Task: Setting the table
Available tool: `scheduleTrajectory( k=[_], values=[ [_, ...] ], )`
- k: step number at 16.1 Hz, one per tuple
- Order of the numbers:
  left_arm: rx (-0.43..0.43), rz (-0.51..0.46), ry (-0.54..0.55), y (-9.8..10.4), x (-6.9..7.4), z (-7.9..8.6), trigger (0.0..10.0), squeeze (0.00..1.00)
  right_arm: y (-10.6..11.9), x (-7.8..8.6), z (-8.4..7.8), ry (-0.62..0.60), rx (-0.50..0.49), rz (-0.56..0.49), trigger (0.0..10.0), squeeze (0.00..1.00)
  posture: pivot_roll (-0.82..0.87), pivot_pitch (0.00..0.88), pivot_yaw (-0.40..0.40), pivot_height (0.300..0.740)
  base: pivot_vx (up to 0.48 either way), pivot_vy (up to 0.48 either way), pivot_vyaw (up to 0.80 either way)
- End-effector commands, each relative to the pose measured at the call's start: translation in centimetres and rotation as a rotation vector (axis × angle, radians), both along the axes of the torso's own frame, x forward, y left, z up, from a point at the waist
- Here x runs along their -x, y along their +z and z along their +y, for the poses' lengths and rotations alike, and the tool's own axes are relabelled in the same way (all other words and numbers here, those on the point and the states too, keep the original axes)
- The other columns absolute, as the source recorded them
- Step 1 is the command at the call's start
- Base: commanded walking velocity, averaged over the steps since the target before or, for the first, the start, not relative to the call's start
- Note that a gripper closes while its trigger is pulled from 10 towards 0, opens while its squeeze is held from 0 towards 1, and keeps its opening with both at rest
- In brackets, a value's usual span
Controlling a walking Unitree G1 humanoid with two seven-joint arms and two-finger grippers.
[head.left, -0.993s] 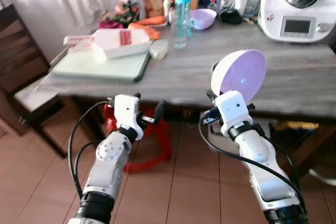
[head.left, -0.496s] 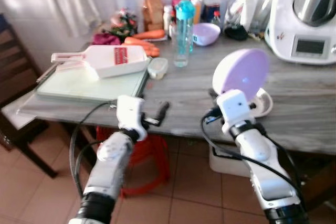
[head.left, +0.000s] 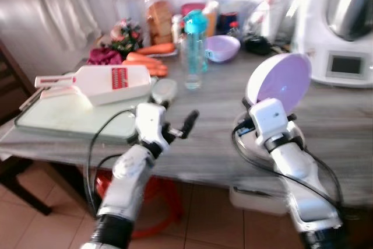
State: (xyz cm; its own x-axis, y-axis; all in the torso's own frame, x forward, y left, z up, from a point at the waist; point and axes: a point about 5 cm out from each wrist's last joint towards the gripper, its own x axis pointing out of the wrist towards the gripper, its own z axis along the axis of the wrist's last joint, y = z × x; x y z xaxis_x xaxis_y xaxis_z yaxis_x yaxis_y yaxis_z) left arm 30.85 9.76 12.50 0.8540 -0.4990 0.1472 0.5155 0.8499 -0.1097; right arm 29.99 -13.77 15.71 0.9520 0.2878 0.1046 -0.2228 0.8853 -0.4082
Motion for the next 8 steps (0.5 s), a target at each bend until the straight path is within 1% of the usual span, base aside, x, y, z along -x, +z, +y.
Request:
scheduleTrajectory(
  k=[1,3,4,5,6,7,8],
  values=[
    [-0.017,-0.024,-0.026,0.3,0.3,0.5,10.0,0.00,0.1,-0.2,-0.5,-0.011,0.008,0.006,10.0,0.00,-0.06,0.014,0.043,0.740,0.000,0.000,0.00],
    [-0.095,-0.027,-0.101,-0.2,1.3,1.9,10.0,0.00,-0.1,-0.6,-1.2,0.001,0.019,0.043,10.0,0.00,-0.06,0.015,0.046,0.740,0.000,0.000,0.00],
    [-0.115,-0.025,-0.124,-0.4,1.7,2.2,10.0,0.00,-0.1,-0.7,-1.3,0.021,0.040,0.053,10.0,0.00,-0.06,0.017,0.050,0.740,0.000,0.000,0.00],
    [-0.127,-0.013,-0.136,-0.7,2.0,2.4,10.0,0.00,-0.3,-0.8,-1.2,0.073,0.066,0.079,10.0,0.00,-0.06,0.020,0.048,0.740,0.000,0.000,0.00],
    [-0.136,-0.007,-0.142,-1.1,2.2,2.6,10.0,0.00,-0.6,-0.8,-1.0,0.133,0.113,0.106,10.0,0.00,-0.06,0.019,0.043,0.740,0.000,0.000,0.00],
    [-0.132,-0.008,-0.147,-1.1,2.3,2.6,10.0,0.00,-0.7,-0.9,-0.9,0.155,0.150,0.108,10.0,0.00,-0.05,0.019,0.038,0.740,0.000,0.000,0.00],
    [-0.119,-0.008,-0.154,-1.1,2.4,2.5,10.0,0.00,-0.7,-1.1,-0.7,0.177,0.155,0.112,10.0,0.00,-0.05,0.020,0.037,0.740,0.000,0.000,0.00]
  ],
)
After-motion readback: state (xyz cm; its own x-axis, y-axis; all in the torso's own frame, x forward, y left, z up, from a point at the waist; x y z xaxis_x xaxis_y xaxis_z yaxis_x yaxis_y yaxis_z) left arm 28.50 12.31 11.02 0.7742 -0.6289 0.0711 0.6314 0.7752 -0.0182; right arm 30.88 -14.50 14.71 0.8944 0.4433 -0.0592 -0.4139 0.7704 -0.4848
